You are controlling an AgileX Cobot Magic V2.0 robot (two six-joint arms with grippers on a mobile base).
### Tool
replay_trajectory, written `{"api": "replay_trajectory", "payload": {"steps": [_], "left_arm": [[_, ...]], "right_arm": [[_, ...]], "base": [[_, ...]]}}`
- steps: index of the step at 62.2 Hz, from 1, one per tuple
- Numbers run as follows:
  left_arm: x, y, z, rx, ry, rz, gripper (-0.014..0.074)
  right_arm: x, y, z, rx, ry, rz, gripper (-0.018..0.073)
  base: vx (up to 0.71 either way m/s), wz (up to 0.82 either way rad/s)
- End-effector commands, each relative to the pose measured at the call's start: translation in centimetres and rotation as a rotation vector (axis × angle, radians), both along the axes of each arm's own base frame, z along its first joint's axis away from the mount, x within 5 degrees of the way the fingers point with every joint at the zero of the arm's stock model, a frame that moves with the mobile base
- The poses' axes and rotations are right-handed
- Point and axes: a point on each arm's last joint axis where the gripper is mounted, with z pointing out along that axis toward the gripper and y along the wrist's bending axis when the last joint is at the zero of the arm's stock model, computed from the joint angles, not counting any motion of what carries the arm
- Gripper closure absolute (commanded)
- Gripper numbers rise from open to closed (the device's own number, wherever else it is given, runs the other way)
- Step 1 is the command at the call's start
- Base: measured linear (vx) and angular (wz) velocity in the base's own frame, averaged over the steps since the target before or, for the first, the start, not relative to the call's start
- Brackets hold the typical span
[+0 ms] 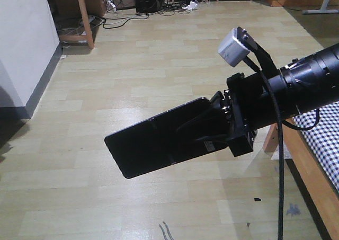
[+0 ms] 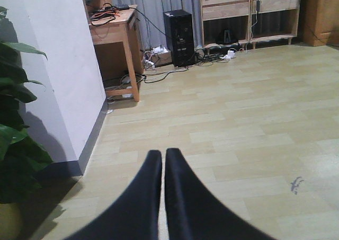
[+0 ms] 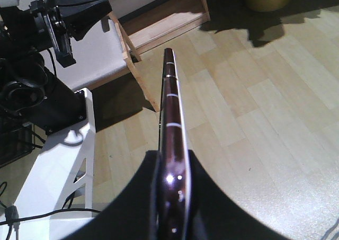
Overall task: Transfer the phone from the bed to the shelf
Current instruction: 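Drive the base away from the bed holding the phone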
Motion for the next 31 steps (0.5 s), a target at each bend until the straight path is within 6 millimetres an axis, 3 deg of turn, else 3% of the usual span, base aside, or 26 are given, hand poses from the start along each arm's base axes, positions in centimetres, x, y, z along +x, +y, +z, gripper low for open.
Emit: {"api": "replay_trajectory", "payload": {"steps": [1,31], "left_arm": [[-0.13,-0.02,1.45,-0.011,-0.108,-0.002,0.0595],[-0.13,-0.02,1.45,-0.011,-0.108,-0.002,0.0595]], "right_arm": [[-1.32,0.21,2.20,0.091,-0.008,0.052,0.0561],[-1.32,0.21,2.20,0.091,-0.008,0.052,0.0561]], "base": [[0.12,0.05],[0.18,0.04]]}}
